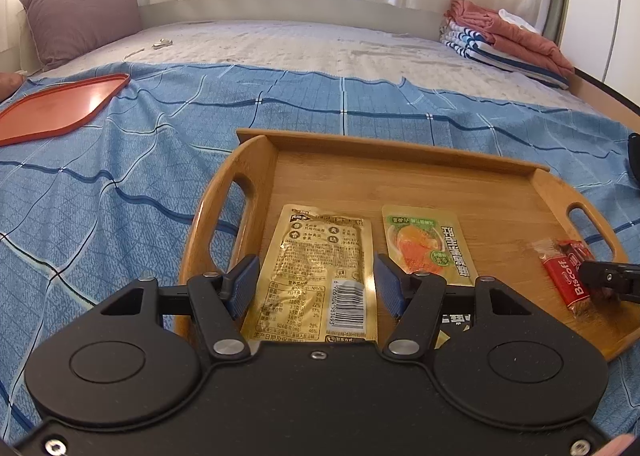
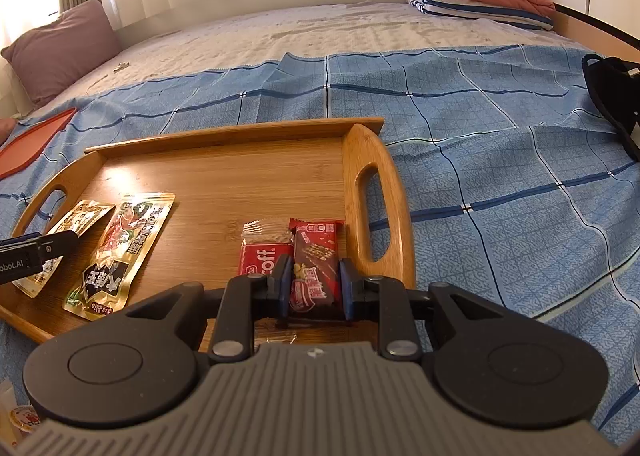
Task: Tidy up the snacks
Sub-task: 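Carry both snacks onto the wooden tray beside the earlier items and release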
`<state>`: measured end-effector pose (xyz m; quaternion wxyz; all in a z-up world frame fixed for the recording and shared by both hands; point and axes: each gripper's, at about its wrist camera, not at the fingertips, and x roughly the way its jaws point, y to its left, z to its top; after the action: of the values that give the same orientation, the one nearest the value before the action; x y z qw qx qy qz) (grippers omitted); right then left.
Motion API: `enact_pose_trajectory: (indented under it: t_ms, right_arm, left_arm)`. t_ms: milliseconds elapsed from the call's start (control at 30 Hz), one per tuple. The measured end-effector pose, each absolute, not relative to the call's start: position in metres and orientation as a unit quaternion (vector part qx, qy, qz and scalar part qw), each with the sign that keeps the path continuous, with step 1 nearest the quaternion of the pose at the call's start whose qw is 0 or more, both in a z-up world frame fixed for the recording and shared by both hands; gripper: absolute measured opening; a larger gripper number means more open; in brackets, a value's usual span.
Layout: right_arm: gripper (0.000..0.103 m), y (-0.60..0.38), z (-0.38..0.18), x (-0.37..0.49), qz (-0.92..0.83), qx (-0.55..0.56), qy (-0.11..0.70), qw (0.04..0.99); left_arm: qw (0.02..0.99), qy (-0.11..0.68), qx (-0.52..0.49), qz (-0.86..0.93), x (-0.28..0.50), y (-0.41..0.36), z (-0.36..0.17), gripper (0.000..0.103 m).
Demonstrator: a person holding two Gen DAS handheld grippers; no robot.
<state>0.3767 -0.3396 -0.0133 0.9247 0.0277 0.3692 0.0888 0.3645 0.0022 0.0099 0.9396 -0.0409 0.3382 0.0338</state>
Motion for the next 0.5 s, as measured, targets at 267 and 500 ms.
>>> enact_pose_trajectory:
  t_ms: [267, 500]
  right_arm:
    - [0.065, -0.341, -0.005, 0.369, 0.092, 0.038, 0.358, 0.928]
    - [0.075, -0.342, 0.013, 0.351, 0.089, 0.035, 0.345, 0.934]
  left_arm:
    - [0.934, 0.351, -0.046, 0.033, 0.360, 0.005, 0.017, 0.067]
    - [0.940, 0.337, -0.034, 0.026, 0.339, 0.006, 0.042, 0.081]
